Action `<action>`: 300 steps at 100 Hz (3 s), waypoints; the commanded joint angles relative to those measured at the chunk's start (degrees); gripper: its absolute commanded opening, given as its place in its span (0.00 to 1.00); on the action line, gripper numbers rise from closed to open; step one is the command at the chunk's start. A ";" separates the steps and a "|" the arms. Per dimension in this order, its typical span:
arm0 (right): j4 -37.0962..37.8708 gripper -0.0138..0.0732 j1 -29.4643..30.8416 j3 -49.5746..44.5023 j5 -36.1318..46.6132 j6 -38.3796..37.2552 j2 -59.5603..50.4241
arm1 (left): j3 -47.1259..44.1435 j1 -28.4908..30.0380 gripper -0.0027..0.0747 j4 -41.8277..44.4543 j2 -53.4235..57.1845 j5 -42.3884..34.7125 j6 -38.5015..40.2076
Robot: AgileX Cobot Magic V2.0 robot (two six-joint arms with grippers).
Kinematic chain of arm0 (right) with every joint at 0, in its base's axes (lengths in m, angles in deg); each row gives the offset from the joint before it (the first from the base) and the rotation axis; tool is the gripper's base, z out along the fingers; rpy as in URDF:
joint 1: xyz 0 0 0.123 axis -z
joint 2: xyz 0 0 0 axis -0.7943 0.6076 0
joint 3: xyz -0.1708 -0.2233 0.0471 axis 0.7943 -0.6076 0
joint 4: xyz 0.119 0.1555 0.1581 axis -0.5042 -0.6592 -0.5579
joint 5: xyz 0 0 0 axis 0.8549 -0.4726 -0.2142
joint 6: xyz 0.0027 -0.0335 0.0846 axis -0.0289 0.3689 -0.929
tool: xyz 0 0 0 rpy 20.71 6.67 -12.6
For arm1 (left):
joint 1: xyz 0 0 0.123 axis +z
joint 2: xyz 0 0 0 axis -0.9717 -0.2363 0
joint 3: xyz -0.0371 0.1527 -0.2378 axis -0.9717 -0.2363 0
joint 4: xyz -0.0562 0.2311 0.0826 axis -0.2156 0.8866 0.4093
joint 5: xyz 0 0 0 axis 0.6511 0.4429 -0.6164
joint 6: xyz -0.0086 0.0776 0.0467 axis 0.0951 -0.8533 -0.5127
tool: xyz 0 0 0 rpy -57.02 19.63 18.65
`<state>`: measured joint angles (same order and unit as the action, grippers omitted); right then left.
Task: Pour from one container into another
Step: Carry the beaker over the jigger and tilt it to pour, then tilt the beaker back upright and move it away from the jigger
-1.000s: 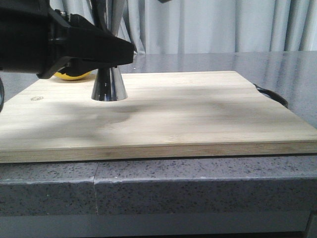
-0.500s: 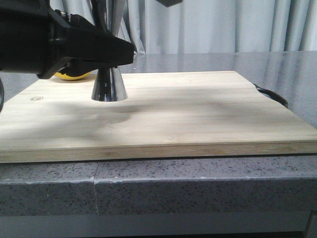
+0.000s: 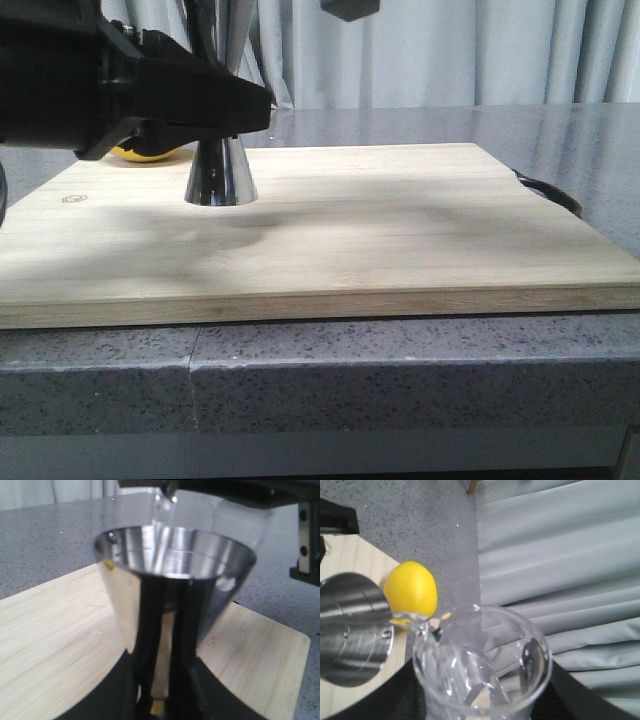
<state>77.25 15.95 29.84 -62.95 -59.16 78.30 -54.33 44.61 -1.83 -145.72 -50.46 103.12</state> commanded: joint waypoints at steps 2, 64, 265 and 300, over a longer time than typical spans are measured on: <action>1.59 0.38 0.12 2.24 2.42 0.27 -1.47 | 1.87 0.12 0.01 -1.49 1.91 -4.21 0.49; 10.01 0.38 0.12 2.24 1.59 0.27 -1.47 | 1.87 0.12 0.01 -1.41 1.91 -4.21 0.49; 17.07 0.38 0.12 2.24 0.77 0.17 -1.47 | 1.87 0.12 0.01 0.92 1.91 -4.21 1.45; -1.94 0.38 0.12 2.24 0.77 -4.88 -1.47 | 1.87 0.12 0.01 0.92 1.91 -4.21 1.45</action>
<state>82.29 15.95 29.84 -63.29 -61.15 78.30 -54.33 44.61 0.78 -145.72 -50.46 104.07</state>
